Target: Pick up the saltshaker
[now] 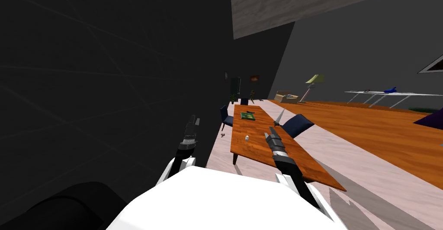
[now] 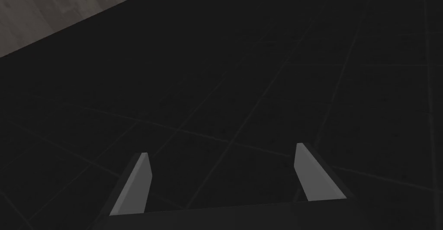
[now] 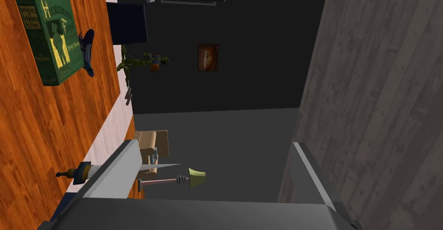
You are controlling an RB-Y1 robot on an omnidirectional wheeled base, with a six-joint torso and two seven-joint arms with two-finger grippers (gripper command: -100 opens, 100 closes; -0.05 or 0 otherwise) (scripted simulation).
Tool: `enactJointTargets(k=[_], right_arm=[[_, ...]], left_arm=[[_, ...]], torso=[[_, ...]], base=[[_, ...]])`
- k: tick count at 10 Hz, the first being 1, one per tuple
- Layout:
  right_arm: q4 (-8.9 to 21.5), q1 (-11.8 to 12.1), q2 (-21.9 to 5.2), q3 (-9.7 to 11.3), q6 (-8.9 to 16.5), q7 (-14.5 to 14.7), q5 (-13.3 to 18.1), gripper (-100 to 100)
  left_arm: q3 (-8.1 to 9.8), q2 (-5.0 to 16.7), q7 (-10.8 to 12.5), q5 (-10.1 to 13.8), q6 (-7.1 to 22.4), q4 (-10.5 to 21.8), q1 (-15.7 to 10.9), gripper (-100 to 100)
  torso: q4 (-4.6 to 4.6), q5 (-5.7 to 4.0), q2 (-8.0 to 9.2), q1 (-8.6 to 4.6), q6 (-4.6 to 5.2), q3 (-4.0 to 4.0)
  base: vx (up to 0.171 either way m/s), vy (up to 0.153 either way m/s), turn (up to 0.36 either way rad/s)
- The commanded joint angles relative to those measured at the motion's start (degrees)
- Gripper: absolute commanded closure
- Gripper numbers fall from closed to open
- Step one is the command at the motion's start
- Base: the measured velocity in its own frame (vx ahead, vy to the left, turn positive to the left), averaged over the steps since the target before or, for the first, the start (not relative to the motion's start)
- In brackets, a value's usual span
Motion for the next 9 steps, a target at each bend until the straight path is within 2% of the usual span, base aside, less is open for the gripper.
enactJointTargets(k=[1,3,4,5,6,7,8,9], right_arm=[[2.07,-0.15,-0.34,-0.52,0.38,-0.78,1.11,-100],[7.67,-1.42,-1.24,-2.11,2.19,-2.68,5.03,-100],[7.77,-1.42,-1.24,-2.11,2.19,-2.68,5.46,-100],[10.30,-2.13,-1.70,-2.95,3.18,-3.65,7.77,-100],[10.85,-2.13,-1.70,-2.95,3.18,-3.65,7.81,-100],[12.97,-2.88,-2.17,-3.82,4.23,-4.63,10.29,-100],[14.05,-2.88,-2.17,-3.82,4.23,-4.63,10.29,-100],[16.45,-3.69,-2.63,-4.73,5.34,-5.61,12.63,-100]], left_arm=[[0.00,0.00,0.00,0.00,0.00,0.00,0.00,0],[0.00,0.00,0.00,0.00,0.00,0.00,0.00,0],[0.00,0.00,0.00,0.00,0.00,0.00,0.00,0],[0.01,0.00,0.00,0.00,0.00,0.00,0.01,0],[0.00,0.00,0.00,0.00,0.00,0.00,0.01,0],[0.01,0.00,0.00,0.00,0.00,0.00,0.02,0],[0.00,0.00,0.00,0.00,0.00,0.00,0.01,0],[0.01,0.00,0.00,0.00,0.00,0.00,0.02,0]], torso=[[0.00,0.00,0.00,0.00,0.00,0.00],[-0.01,-0.01,-0.07,-0.03,0.01,-0.04],[-0.01,-0.01,-0.05,-0.02,0.00,-0.03],[-0.01,0.00,-0.05,-0.01,0.05,-0.03],[-0.01,-0.01,-0.06,-0.03,0.01,-0.03],[-0.01,-0.01,-0.07,-0.05,0.06,-0.04],[-0.01,-0.01,-0.08,-0.03,0.01,-0.04],[-0.02,-0.01,-0.10,-0.05,0.08,-0.06]], base=[[-0.037,-0.012,0.198],[-0.035,-0.011,0.339],[-0.033,-0.011,0.197],[-0.035,-0.013,0.285],[-0.027,-0.018,0.147],[-0.030,-0.008,0.312],[-0.021,-0.015,0.126],[-0.024,-0.015,0.253]])
